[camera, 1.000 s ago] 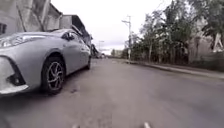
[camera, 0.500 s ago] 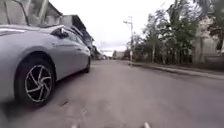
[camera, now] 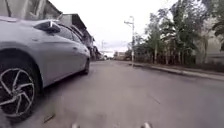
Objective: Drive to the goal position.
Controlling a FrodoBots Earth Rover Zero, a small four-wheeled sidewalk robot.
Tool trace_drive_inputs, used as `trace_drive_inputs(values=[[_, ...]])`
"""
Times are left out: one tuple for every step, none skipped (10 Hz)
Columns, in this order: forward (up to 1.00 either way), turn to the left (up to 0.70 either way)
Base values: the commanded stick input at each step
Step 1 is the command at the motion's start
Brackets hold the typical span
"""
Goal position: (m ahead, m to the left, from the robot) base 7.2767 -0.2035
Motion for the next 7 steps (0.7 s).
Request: trace_drive_inputs(values=[[0.85, 0.00], [0.85, 0.00], [0.85, 0.00], [0.85, 0.00], [0.85, 0.00], [0.85, 0.00], [0.85, 0.00]])
